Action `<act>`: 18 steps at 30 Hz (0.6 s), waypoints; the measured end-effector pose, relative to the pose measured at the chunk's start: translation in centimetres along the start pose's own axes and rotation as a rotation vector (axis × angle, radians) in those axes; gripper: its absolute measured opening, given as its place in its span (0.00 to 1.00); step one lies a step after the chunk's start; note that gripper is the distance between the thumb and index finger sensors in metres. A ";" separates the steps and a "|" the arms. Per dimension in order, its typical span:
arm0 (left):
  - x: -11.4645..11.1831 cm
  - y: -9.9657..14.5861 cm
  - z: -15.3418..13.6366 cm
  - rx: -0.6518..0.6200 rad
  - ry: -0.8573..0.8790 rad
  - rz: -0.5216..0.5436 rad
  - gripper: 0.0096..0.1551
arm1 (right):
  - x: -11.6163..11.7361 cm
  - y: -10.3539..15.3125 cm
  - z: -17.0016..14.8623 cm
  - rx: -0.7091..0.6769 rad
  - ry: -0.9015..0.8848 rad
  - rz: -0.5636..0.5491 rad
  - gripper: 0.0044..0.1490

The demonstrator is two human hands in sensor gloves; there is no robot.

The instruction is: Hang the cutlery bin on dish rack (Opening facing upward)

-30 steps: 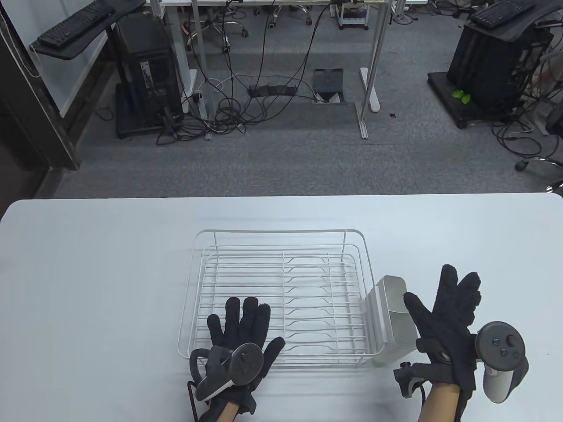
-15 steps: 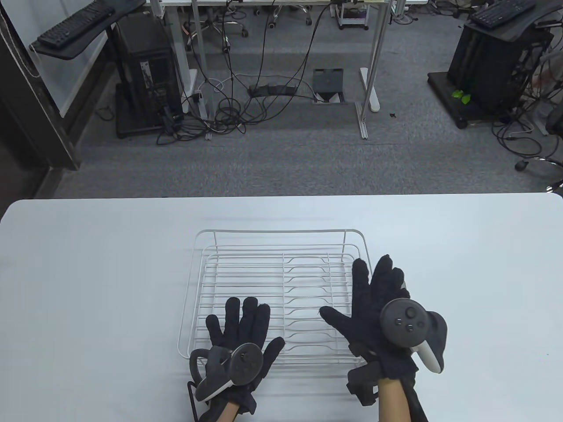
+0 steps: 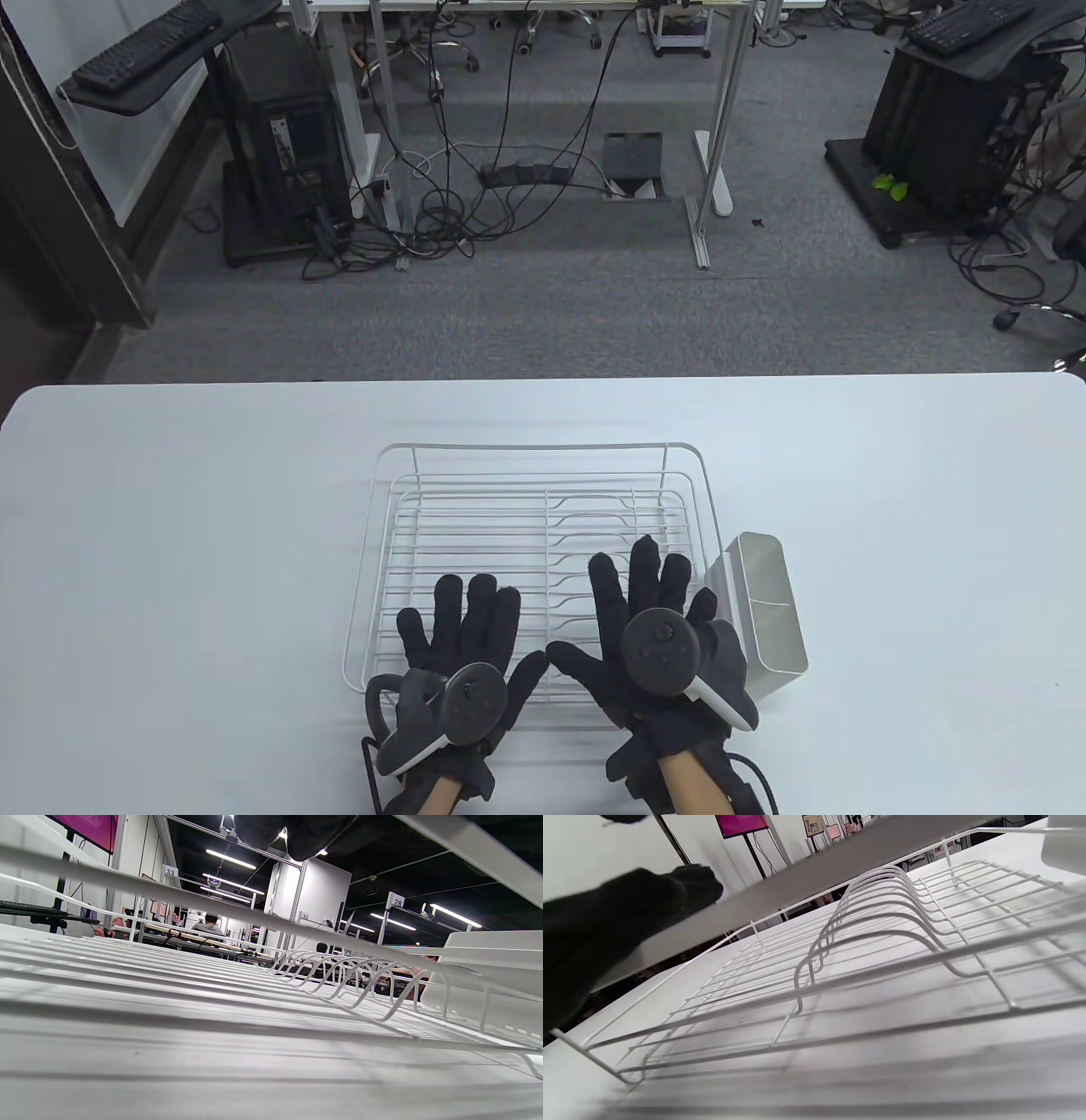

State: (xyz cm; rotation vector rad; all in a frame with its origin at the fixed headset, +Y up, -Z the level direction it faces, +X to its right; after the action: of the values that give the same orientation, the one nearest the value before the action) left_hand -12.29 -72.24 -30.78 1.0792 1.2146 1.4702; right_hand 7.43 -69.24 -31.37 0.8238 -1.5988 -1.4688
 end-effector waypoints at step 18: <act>0.0 0.0 0.0 0.001 0.001 -0.001 0.49 | 1.7 -0.3 -1.9 0.114 0.061 -0.119 0.54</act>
State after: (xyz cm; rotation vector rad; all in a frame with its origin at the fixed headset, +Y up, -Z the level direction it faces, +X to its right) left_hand -12.32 -72.26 -30.77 1.0780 1.2165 1.4700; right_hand 8.27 -71.62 -31.47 1.0347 -1.6236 -1.4302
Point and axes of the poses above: the tracker on the back of each hand, its own z axis roughly to the thumb side, its own y axis roughly from the fingertips to the wrist, x = y × z, the point moved 3 cm from there along -y, roughly from the wrist to the fingertips, and after that the axes turned 12 degrees about x, right-handed, at the moved point
